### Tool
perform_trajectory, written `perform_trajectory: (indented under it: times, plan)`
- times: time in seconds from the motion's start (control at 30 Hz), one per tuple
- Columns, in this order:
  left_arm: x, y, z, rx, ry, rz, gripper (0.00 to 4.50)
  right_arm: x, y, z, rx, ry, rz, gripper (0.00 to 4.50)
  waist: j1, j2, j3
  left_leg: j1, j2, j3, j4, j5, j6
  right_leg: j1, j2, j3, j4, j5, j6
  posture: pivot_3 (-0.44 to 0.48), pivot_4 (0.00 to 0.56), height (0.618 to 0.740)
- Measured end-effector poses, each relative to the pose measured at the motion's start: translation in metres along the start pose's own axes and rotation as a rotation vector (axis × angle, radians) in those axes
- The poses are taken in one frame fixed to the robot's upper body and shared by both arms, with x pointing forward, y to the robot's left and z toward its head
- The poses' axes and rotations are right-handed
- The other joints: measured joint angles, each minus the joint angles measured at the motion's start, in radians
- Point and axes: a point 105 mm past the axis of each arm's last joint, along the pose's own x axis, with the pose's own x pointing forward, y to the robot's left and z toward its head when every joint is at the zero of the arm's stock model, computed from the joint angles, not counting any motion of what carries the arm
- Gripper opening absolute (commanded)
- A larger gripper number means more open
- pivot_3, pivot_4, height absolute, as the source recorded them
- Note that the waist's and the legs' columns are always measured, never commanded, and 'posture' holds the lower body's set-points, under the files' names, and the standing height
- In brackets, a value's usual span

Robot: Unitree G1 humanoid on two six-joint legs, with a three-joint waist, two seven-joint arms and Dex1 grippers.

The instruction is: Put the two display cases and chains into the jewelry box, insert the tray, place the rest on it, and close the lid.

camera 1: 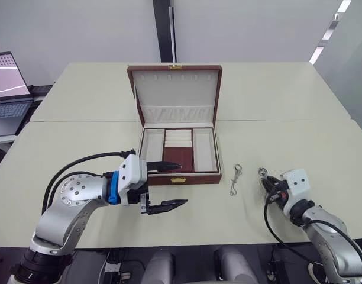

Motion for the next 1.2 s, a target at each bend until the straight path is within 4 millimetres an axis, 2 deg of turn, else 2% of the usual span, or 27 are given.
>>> perform_trajectory:
  times: [0.47,0.63,0.83,1.2]
  plan:
    - [-0.001,0.001,-0.005,-0.007,-0.005,0.007,4.50,-0.002,0.002,0.008,0.073,-0.064,0.052,0.01,0.000,0.001,0.000,0.000,0.000,0.000,0.000,0.000,0.000,0.000,0.000,0.000,0.000,0.000,0.000,0.000,0.150,0.740]
    - [-0.002,0.005,-0.007,-0.018,-0.002,0.017,4.50,-0.003,0.003,0.035,0.082,-0.181,0.104,0.01,0.000,0.001,0.000,0.000,0.000,0.000,0.000,0.000,0.000,-0.001,0.000,0.000,0.001,0.000,0.000,0.000,0.150,0.740]
    - [-0.003,0.003,-0.009,-0.018,-0.010,0.022,4.50,-0.009,0.016,0.064,0.076,-0.277,0.211,0.01,0.000,0.001,0.001,0.000,0.000,0.000,0.000,0.000,0.000,-0.001,0.000,0.000,0.001,0.000,0.000,0.000,0.150,0.740]
    - [-0.005,0.004,-0.015,-0.046,-0.025,0.087,4.50,-0.008,0.035,0.112,0.024,-0.378,0.333,0.01,0.000,0.001,0.001,-0.001,0.000,0.000,0.000,0.000,0.000,-0.001,0.000,0.000,0.001,0.000,0.000,0.000,0.150,0.740]
